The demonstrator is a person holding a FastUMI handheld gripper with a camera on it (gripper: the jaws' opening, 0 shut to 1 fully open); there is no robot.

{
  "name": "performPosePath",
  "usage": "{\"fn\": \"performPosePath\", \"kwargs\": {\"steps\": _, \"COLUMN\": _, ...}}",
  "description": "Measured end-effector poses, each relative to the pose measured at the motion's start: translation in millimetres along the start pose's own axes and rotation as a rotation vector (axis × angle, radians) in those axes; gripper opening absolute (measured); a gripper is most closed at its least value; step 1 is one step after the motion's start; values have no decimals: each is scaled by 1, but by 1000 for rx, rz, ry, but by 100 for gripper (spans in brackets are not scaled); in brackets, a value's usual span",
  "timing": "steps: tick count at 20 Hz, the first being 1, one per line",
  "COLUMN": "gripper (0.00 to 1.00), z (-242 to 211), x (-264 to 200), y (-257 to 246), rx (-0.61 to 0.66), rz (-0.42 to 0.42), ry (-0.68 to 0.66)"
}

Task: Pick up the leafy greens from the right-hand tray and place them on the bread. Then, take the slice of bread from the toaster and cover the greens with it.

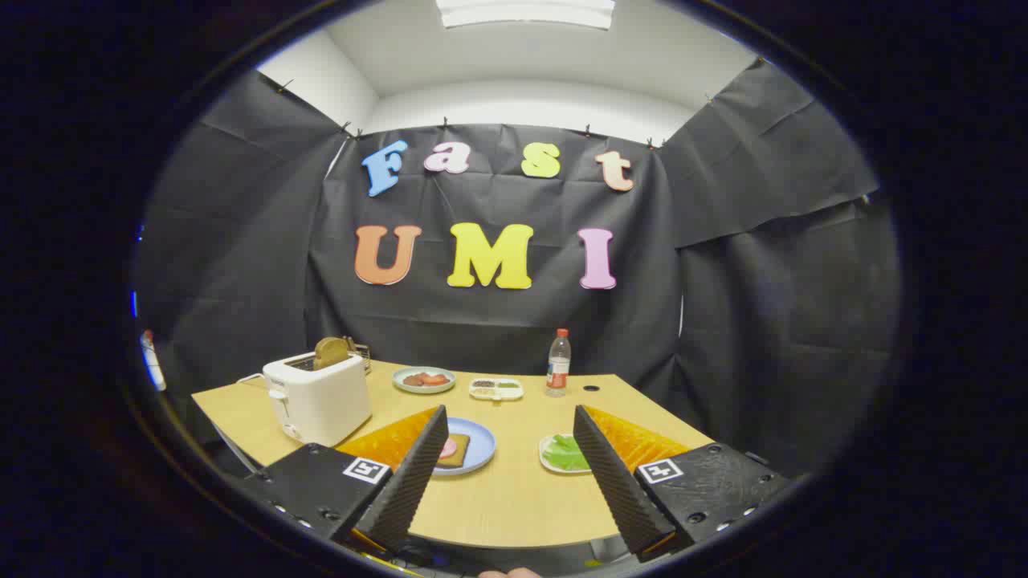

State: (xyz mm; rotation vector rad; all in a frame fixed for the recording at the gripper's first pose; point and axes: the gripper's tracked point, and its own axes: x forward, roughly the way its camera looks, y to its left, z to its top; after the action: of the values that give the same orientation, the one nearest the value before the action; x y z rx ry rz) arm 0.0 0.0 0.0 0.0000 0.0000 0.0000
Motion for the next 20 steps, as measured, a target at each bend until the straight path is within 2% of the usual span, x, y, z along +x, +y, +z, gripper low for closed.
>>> {"fn": "performPosePath", "kwargs": {"steps": 14, "gripper": 95, "z": 6, "x": 0, "y": -17, "rx": -16, "rz": -9, "ry": -4}}
{"fn": "performPosePath", "kwargs": {"steps": 20, "gripper": 95, "z": 11, "x": 8, "y": -40, "rx": -20, "rz": -26, "ry": 11}}
